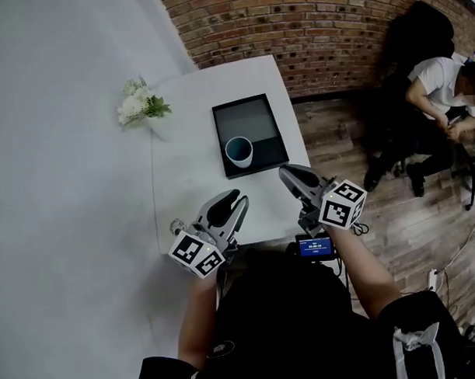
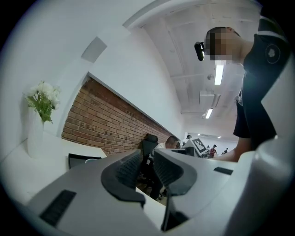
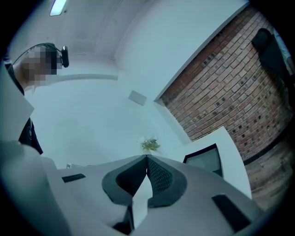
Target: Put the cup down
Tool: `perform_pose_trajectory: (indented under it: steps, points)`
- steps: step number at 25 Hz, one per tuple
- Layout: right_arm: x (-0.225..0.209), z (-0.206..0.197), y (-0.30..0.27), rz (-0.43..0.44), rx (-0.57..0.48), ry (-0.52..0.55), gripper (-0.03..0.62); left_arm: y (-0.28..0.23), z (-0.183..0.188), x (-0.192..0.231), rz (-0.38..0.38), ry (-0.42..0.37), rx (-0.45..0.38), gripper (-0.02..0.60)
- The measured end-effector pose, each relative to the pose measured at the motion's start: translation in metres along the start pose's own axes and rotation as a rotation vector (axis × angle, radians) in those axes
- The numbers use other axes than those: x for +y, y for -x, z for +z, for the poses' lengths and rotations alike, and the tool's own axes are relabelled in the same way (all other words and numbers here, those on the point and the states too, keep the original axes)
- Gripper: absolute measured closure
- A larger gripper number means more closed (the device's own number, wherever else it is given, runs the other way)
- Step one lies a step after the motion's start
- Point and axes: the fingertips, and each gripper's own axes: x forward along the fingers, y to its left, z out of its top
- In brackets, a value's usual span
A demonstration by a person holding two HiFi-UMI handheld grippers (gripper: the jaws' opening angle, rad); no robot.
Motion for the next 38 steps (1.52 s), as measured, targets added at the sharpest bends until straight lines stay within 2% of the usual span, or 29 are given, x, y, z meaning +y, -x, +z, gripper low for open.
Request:
perform_pose_trajectory:
  steps: [2, 5, 10, 14, 23, 28, 38]
  points:
    - [0.008, 0.003, 0.007, 0.01, -0.011, -0.011, 0.58, 0.0, 0.003, -0.002, -0.008, 0.005, -0.016, 0.536]
    - [0.016, 0.005, 0.018, 0.011, -0.019, -0.019, 0.58, 0.001, 0.005, -0.006, -0.022, 0.021, -0.03, 0.574]
    - [0.013, -0.003, 0.027, -0.025, -0.007, -0.017, 0.58, 0.002, -0.003, -0.01, -0.045, 0.029, -0.02, 0.574]
    - [0.005, -0.001, 0.027, -0.043, -0.023, -0.059, 0.58, -0.002, -0.003, -0.01, -0.055, 0.018, -0.014, 0.574]
    - [0.005, -0.006, 0.018, -0.048, 0.013, 0.001, 0.58, -0.003, -0.002, -0.008, -0.06, 0.009, -0.005, 0.574]
    - [0.003, -0.008, 0.019, -0.063, 0.007, -0.029, 0.581, -0.001, -0.003, -0.008, -0.045, 0.002, 0.006, 0.574]
    - [0.002, -0.012, 0.022, -0.09, 0.02, -0.006, 0.58, -0.001, -0.005, -0.008, -0.057, 0.013, 0.01, 0.574]
